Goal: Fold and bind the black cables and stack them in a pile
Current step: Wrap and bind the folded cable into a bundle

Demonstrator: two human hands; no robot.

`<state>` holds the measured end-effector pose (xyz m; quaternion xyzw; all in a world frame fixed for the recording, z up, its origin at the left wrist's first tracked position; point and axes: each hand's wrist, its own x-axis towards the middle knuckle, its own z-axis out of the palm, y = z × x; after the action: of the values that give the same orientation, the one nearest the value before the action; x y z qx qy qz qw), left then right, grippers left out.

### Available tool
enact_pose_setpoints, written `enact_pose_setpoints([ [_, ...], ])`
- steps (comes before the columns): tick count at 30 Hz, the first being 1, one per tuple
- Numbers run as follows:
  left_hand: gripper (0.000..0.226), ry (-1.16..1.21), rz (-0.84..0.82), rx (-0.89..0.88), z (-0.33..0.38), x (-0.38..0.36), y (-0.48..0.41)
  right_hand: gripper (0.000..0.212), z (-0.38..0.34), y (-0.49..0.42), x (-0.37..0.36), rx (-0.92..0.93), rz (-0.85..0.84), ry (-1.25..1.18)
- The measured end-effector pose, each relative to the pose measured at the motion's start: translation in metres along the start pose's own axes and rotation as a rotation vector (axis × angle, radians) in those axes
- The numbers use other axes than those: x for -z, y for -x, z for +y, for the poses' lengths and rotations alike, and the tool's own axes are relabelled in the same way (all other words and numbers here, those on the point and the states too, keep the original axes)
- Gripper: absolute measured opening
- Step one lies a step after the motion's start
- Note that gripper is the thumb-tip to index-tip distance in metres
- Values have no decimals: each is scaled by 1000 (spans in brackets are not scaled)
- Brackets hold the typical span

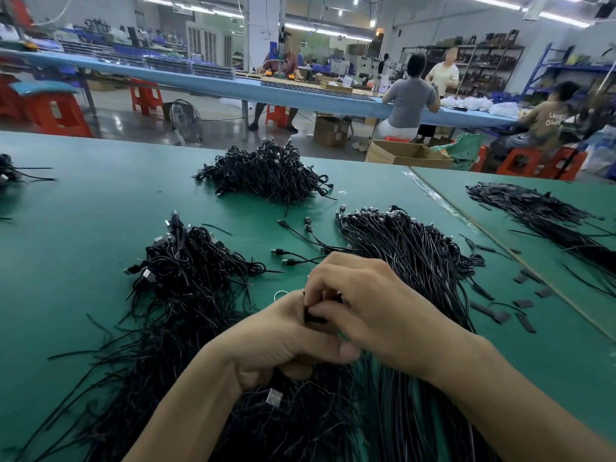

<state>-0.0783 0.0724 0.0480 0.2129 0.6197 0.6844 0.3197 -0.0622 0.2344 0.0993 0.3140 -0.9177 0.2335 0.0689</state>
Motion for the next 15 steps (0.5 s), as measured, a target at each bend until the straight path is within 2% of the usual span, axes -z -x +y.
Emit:
enact_pose_setpoints([
  [4,20,-51,30,35,-2,-3,-1,13,-7,6,0,85,7,111],
  [15,27,-75,86,83,-1,-8,-2,10,-9,6,1,194,-72,303],
])
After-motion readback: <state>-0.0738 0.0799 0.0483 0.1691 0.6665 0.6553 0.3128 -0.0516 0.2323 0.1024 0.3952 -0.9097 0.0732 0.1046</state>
